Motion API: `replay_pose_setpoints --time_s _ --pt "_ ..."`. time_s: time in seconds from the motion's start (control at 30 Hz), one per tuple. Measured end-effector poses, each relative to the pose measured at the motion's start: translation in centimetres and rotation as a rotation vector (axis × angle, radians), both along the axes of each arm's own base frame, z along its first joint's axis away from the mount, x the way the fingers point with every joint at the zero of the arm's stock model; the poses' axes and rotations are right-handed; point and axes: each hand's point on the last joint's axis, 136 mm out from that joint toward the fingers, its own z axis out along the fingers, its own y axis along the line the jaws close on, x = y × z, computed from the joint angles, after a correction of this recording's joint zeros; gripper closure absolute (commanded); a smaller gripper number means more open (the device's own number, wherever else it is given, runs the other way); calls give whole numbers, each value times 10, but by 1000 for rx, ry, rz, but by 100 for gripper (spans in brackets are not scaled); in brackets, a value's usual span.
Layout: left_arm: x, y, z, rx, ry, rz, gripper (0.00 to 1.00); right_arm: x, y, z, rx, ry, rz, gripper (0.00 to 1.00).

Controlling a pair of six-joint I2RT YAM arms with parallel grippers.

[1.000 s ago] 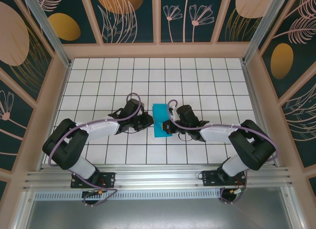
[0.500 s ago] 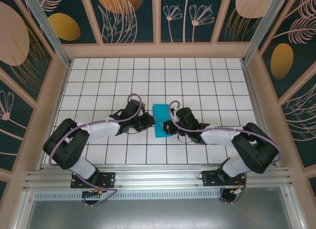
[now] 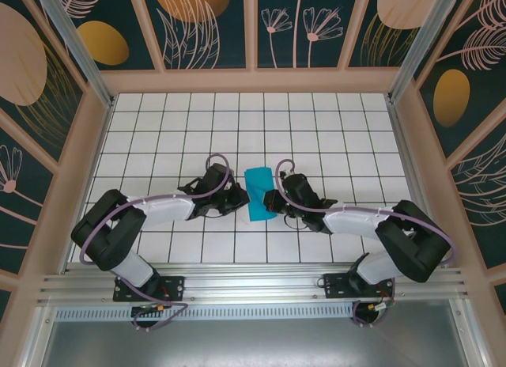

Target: Fold a paper plane with a square sheet of paper (pick it up from the middle)

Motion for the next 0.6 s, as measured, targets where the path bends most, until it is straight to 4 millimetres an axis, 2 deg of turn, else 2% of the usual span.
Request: replay_pose_setpoints --time_s 0.17,0.37,0.47,0.6 --pt "7 17 1 62 -16 56 89 -3 4 0 32 41 -81 100" --pt "31 50 21 57 -70 153 87 -8 24 6 66 74 -195 100" --pt "40 63 28 62 -95 182 87 -4 36 17 90 78 -220 100" --pt "40 67 33 68 -116 174 86 19 52 54 107 27 -263 100"
